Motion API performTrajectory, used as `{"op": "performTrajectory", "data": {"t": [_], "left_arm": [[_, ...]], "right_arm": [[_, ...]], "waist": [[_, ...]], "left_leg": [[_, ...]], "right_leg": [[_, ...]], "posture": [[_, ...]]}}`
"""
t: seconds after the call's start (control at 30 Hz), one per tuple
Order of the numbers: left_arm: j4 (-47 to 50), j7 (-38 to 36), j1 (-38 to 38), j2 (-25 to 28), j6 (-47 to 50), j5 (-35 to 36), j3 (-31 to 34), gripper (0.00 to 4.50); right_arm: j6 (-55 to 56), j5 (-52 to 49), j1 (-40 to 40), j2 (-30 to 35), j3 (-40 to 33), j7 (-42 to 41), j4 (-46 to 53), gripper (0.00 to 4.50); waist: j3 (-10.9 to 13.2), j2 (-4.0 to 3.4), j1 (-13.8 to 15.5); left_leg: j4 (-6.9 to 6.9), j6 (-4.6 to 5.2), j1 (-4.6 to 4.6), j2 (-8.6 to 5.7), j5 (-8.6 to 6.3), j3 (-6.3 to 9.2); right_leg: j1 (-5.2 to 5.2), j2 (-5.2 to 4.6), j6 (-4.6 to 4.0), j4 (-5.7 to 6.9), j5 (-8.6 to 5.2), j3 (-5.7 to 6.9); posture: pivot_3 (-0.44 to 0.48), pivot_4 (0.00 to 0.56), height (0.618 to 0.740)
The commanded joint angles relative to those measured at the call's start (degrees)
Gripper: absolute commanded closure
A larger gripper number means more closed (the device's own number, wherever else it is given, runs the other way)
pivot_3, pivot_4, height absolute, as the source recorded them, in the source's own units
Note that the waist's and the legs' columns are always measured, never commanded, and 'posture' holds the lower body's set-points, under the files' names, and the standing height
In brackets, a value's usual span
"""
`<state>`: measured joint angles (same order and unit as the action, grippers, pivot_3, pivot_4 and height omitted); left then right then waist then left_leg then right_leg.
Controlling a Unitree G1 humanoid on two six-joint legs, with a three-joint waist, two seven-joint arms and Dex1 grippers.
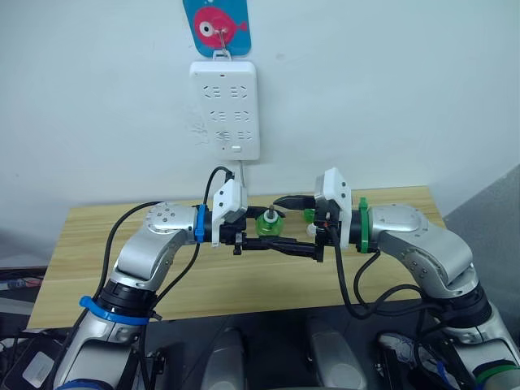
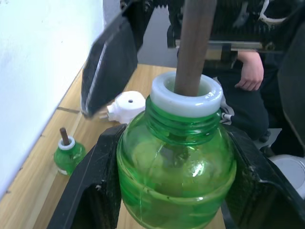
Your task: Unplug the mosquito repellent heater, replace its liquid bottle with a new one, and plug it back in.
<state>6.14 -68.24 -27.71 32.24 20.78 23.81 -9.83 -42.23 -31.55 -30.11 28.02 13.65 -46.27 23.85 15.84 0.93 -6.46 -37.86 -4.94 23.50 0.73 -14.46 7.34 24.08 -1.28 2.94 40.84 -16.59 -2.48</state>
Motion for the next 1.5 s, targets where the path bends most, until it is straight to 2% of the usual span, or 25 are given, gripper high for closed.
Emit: {"op": "performTrajectory", "data": {"t": [0.03,0.2,0.23,0.27,0.6,0.63,0.8,0.87,1.1,1.33,1.5], "left_arm": [[1.3,-0.7,-0.5,-0.1,-1.0,0.2,-0.1,2.16],[1.4,-1.1,-0.5,0.0,-0.9,0.2,-0.2,2.16],[1.5,-1.2,-0.5,0.0,-0.9,0.2,-0.2,2.16],[1.4,-1.3,-0.6,0.0,-0.8,0.2,-0.2,2.16],[0.7,-0.3,-1.9,-1.1,4.3,3.5,1.7,2.16],[0.4,-0.2,-2.1,-1.2,4.2,3.3,1.9,1.45],[-0.8,1.4,-2.2,-1.5,6.5,4.6,3.1,0.01],[-0.3,2.9,-1.9,-1.8,13.5,9.3,5.1,0.00],[3.3,17.6,-3.6,-8.9,34.4,27.6,15.3,0.00],[3.2,33.2,-5.8,-17.1,42.9,42.3,22.9,0.00],[2.6,40.2,-6.8,-19.7,45.0,49.6,24.7,0.00]], "right_arm": [[1.8,0.0,-0.7,-0.9,-0.2,-0.4,1.3,1.33],[2.5,0.8,-0.4,-1.6,0.1,-0.7,1.3,3.23],[2.6,0.9,-0.3,-1.6,0.1,-0.8,1.4,3.57],[2.7,1.0,-0.3,-1.7,0.2,-0.7,1.4,3.70],[2.0,-0.8,-0.3,-2.1,-2.3,-0.4,1.9,3.70],[1.6,-1.1,-0.3,-2.2,-2.7,-0.2,2.0,3.70],[-2.6,-6.8,0.5,-2.8,-9.4,2.9,1.9,3.70],[-6.2,-12.1,0.4,-4.5,-14.9,6.8,1.3,3.70],[-16.1,-34.0,3.1,-12.0,-29.4,24.7,-0.6,3.70],[-14.9,-55.6,6.5,-16.5,-31.4,42.4,-1.7,3.70],[-10.3,-66.1,7.6,-17.5,-29.7,51.0,-1.7,3.70]], "waist": [[0.0,0.00,0.0],[0.0,0.00,0.0],[0.0,0.00,0.0],[0.0,0.00,0.0],[0.0,0.00,-0.1],[0.0,0.00,-0.1],[-0.1,-0.01,-0.2],[-0.1,0.00,-0.2],[-0.3,0.01,-0.5],[-0.7,-0.07,-1.8],[-0.7,-0.09,-1.9]], "left_leg": [[0.00,0.00,0.00,0.00,0.00,0.00],[0.00,0.00,0.00,0.00,0.00,0.01],[0.00,0.00,0.00,0.00,0.00,0.01],[0.00,0.00,0.00,0.00,0.00,0.01],[-0.01,0.00,0.00,0.00,0.00,0.02],[-0.01,0.00,0.00,0.00,0.00,0.03],[-0.01,0.00,0.00,0.00,0.00,0.02],[-0.02,0.00,0.00,0.00,0.00,0.03],[-0.04,-0.01,0.08,0.01,0.00,0.11],[-0.06,-0.01,0.08,0.00,0.00,0.07],[-0.06,0.00,0.08,0.01,0.00,0.07]], "right_leg": [[0.00,0.00,0.00,0.00,0.00,0.00],[0.00,0.00,0.00,0.00,0.00,0.01],[0.00,0.00,0.00,0.00,0.00,0.01],[0.00,0.00,0.00,0.00,0.00,0.01],[0.00,0.00,0.00,0.00,0.00,0.02],[-0.01,0.00,0.00,0.01,0.00,0.02],[0.00,0.00,0.00,0.01,0.00,0.02],[0.00,0.00,0.00,0.02,0.00,0.02],[0.00,-0.02,0.00,0.03,0.00,0.09],[0.01,-0.03,0.00,0.06,0.00,0.06],[0.01,0.00,0.00,0.07,0.00,0.05]], "posture": [[-0.174,0.191,0.725],[-0.175,0.190,0.725],[-0.175,0.190,0.725],[-0.176,0.190,0.725],[-0.189,0.188,0.725],[-0.190,0.188,0.725],[-0.202,0.186,0.725],[-0.207,0.185,0.725],[-0.216,0.178,0.725],[-0.209,0.176,0.725],[-0.206,0.176,0.725]]}}
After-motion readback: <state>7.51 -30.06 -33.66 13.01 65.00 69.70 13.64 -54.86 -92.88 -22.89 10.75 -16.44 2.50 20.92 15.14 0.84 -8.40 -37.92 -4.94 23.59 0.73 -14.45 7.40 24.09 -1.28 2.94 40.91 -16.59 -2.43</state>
